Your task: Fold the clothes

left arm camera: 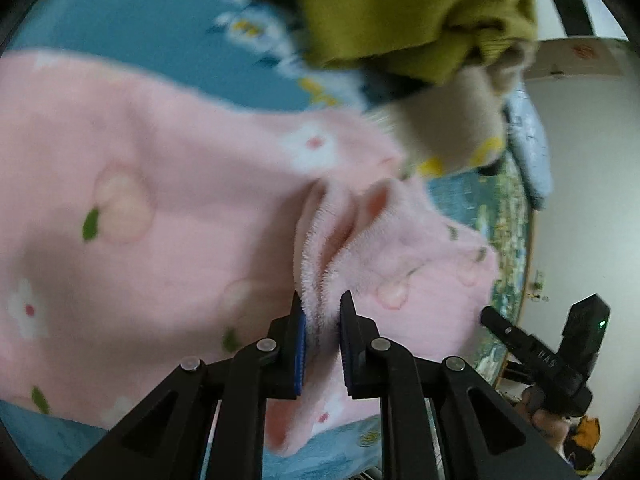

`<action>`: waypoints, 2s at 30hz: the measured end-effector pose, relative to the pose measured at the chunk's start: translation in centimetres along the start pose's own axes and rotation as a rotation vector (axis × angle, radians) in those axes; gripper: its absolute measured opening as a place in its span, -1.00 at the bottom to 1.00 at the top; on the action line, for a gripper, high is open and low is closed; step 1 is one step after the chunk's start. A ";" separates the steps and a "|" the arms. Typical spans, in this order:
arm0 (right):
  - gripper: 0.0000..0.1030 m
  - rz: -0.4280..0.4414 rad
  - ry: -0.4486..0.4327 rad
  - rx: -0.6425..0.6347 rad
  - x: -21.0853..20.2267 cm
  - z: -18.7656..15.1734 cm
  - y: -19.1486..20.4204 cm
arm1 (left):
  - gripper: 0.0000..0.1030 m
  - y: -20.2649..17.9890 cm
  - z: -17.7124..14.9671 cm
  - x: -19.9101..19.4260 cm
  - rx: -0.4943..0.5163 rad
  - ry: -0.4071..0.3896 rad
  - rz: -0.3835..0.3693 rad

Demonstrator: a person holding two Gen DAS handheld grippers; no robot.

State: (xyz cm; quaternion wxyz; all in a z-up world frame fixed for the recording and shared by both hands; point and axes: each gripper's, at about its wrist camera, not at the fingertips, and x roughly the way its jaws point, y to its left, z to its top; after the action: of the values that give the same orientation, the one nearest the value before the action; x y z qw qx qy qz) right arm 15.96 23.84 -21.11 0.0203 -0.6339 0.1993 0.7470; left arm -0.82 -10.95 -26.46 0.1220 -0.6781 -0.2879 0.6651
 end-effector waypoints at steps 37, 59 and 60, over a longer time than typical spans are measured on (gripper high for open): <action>-0.65 -0.173 0.195 -0.252 -4.1 -2.9 11.2 | 0.05 24.5 -7.0 -19.8 -0.849 -0.646 -0.124; -0.65 -0.253 0.298 -0.496 -0.7 -3.3 20.9 | 0.05 28.1 -5.8 -17.7 -0.887 -0.633 -0.322; -0.65 -0.255 0.300 -0.497 -0.6 -3.3 21.0 | 0.15 28.6 -6.2 -17.1 -0.927 -0.618 -0.354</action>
State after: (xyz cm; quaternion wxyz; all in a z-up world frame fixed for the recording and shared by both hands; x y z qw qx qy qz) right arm 13.25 3.58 -15.22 -0.0713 -0.7423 -0.0695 0.6626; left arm 12.60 -42.08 -27.40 -0.1675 -0.3769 -0.6801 0.6062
